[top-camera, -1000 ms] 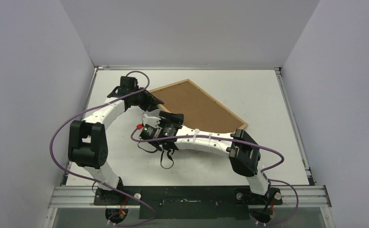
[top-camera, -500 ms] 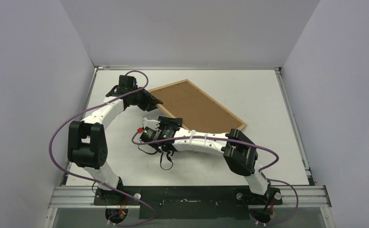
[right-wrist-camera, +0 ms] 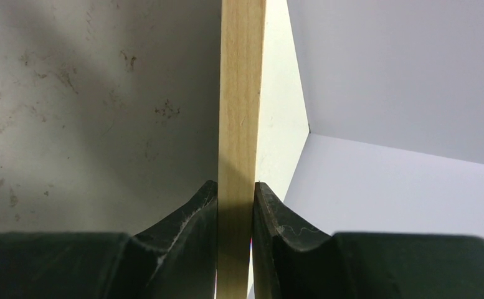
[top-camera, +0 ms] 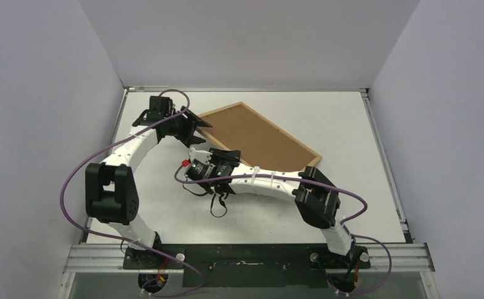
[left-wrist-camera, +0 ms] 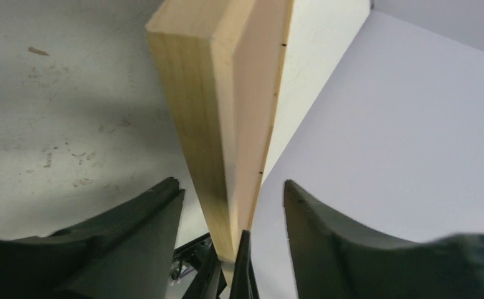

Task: Put the photo into the frame
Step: Turn over the photo frame at the center of the board.

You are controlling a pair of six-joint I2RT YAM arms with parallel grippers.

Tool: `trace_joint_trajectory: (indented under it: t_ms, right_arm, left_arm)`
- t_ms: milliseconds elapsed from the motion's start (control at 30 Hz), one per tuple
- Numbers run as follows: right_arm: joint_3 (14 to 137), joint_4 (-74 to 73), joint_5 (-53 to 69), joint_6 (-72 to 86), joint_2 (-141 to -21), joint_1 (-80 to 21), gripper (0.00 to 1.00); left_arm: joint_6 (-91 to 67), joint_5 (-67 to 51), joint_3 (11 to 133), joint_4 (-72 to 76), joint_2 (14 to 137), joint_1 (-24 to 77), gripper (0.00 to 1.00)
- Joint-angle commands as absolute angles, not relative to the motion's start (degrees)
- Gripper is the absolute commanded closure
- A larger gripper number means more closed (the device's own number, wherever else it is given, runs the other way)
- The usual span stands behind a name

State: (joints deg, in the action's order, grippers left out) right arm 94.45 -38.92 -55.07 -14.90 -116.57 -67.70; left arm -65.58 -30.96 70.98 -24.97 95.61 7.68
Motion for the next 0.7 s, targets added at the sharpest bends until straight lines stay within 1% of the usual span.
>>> trace_joint_trajectory:
  t_ms: [0,167,200,233,333,500,667]
  right_arm:
    - [100.5,-39.8,-53.8,-15.5,-108.4,-64.9,1.0]
    - [109.1,-47.2,-40.9,-9.3,-106.2,-58.6,1.0]
    - [110.4,-48.3,-38.7,-8.3,-106.0,-56.7,1.0]
    - [111.5,-49.2,-36.5,-7.5,-105.8,-55.4,1.0]
    - [115.1,-51.8,-30.2,-5.0,-105.3,-52.3,1.0]
    - [121.5,-55.7,-16.2,3.5,-105.1,-45.4,1.0]
    - [126.0,-58.9,-4.4,10.8,-106.1,-39.1,1.0]
  left_arm:
    - [-62.4,-33.5,77.7,-24.4,90.5,4.4,0.35]
    - [-58.1,-35.2,82.2,-25.2,89.2,0.7,0.17]
    - [-57.5,-35.8,82.9,-24.9,88.8,0.3,0.1]
    - [-57.0,-36.6,83.4,-24.4,88.3,-0.5,0.07]
    - [-55.8,-37.8,84.0,-23.0,86.6,-2.6,0.04]
    - [-52.7,-36.8,84.1,-24.5,84.6,-4.0,0.04]
    - [-51.6,-35.5,80.0,-25.0,84.3,-4.4,0.04]
